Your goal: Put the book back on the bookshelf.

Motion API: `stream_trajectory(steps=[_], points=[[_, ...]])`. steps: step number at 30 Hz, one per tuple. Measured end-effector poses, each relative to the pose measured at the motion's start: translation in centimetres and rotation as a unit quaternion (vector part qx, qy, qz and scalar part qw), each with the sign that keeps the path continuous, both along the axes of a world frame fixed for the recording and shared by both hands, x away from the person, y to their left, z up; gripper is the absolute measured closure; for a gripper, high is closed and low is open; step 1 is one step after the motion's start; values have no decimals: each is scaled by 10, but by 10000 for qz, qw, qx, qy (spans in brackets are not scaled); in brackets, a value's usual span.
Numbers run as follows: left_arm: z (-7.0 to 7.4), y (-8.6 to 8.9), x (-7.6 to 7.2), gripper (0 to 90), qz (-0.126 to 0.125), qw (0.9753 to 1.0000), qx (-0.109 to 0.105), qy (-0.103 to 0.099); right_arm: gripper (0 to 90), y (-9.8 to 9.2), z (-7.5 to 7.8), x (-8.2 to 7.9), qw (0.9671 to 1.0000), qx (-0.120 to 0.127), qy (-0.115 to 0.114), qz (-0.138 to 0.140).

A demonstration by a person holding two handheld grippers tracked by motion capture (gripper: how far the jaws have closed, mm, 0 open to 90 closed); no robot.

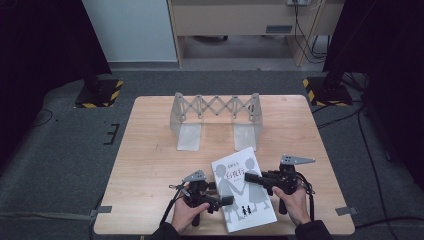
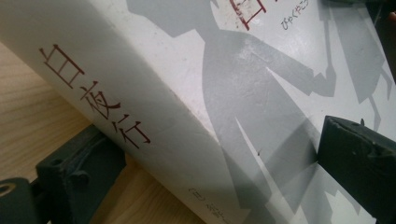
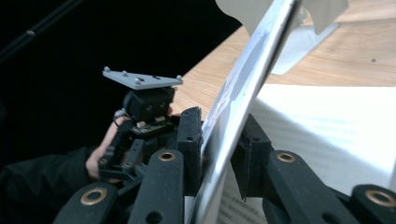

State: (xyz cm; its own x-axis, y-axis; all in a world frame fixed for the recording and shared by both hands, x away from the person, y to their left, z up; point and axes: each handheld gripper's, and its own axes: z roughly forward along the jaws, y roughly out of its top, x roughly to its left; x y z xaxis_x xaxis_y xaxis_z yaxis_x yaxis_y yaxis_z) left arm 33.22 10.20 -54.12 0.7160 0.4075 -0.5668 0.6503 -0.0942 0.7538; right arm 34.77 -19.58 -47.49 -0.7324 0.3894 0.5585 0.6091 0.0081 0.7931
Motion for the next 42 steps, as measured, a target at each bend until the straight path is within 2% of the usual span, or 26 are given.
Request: stream_trajectory(steps=[3,4,6,7,13,14,15,19,21,23,24,25,26,27,29,34,42], points=[[-4,-1,1,9,-67,9997,20,244,744,-2,-4,2,9998,-169,43,-25],[-5,-2,1,9,-88,9994,20,325,739,-2,-6,2,9993,-374,12,-46],[-9,-3,2,10,-148,9986,17,513,736,-2,-7,2,9989,-460,42,-63],[-9,-3,2,12,-143,9985,20,520,732,-2,-8,2,9985,-547,48,-74],[-9,-3,1,17,-116,9986,21,518,701,-4,-11,2,9979,-611,-94,-166],[-9,-3,1,18,-113,9986,19,516,667,-4,-11,1,9975,-645,-162,-219],[-9,-3,1,23,-103,9986,15,523,607,-6,-13,0,9962,-692,-332,-400],[-9,-2,1,33,-73,9985,-3,551,575,-8,-16,-1,9946,-732,-510,-531],[-10,-1,2,44,-37,9984,-10,570,553,-9,-16,-1,9925,-855,-611,-623],[-10,0,2,77,12,9982,-23,605,527,-10,-15,-2,9874,-1154,-761,-768],[-10,1,2,103,34,9981,-13,619,488,-10,-16,-2,9848,-1340,-734,-831],[-10,1,2,124,57,9981,12,618,437,-8,-18,-1,9837,-1471,-528,-895],[-10,1,2,144,70,9981,31,618,382,-4,-24,-1,9802,-1713,-361,-927],[-10,2,2,157,84,9980,8,631,369,-2,-29,-1,9795,-1761,-277,-939],[-11,2,2,160,106,9977,-25,667,369,-1,-31,0,9806,-1685,-205,-984],[-11,2,2,164,139,9975,-70,696,359,0,-34,1,9795,-1653,-15,-1153],[-11,2,2,163,122,9975,-59,687,359,0,-36,0,9794,-1631,-57,-1189]])
